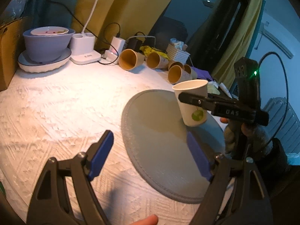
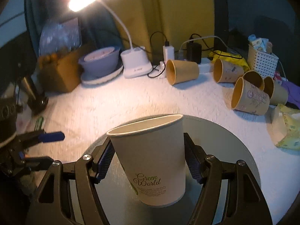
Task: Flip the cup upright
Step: 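Rotate the cup rim-up with the right gripper and set it on the mat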
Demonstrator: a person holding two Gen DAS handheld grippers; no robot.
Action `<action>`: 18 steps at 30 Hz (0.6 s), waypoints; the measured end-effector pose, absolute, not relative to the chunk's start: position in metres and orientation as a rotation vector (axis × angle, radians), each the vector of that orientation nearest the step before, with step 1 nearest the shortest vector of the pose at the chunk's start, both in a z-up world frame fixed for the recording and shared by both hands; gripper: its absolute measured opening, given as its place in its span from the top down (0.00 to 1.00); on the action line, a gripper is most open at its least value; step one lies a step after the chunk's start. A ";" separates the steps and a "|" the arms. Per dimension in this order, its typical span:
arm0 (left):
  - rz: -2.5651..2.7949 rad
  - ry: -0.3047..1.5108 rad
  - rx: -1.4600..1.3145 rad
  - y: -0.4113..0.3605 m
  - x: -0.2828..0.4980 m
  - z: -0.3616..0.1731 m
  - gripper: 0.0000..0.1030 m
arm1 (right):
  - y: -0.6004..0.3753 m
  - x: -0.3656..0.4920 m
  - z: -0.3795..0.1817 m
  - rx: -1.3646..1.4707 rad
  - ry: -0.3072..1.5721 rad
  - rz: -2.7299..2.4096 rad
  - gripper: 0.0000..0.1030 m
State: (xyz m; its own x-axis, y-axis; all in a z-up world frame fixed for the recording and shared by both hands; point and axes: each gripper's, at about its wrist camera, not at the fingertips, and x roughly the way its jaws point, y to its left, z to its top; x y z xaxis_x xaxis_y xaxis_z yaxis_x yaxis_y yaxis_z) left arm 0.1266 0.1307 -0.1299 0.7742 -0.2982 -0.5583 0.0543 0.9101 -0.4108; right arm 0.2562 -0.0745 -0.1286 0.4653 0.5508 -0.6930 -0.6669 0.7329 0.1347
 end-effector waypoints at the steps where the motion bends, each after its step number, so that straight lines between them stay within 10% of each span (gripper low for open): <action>1: -0.195 0.660 -0.388 0.131 0.127 -0.130 0.21 | -0.075 0.258 -0.131 -0.152 0.787 0.755 0.30; 18: -0.196 0.647 -0.344 0.125 0.128 -0.130 0.21 | -0.095 0.252 -0.135 -0.094 0.799 0.746 0.29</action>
State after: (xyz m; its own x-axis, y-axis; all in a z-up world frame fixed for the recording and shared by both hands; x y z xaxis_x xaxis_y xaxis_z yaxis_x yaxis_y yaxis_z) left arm 0.1284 0.1245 -0.1299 0.7823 -0.2837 -0.5545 0.0714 0.9252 -0.3727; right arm 0.2516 -0.0949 -0.1355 0.4603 0.5712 -0.6796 -0.6388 0.7447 0.1933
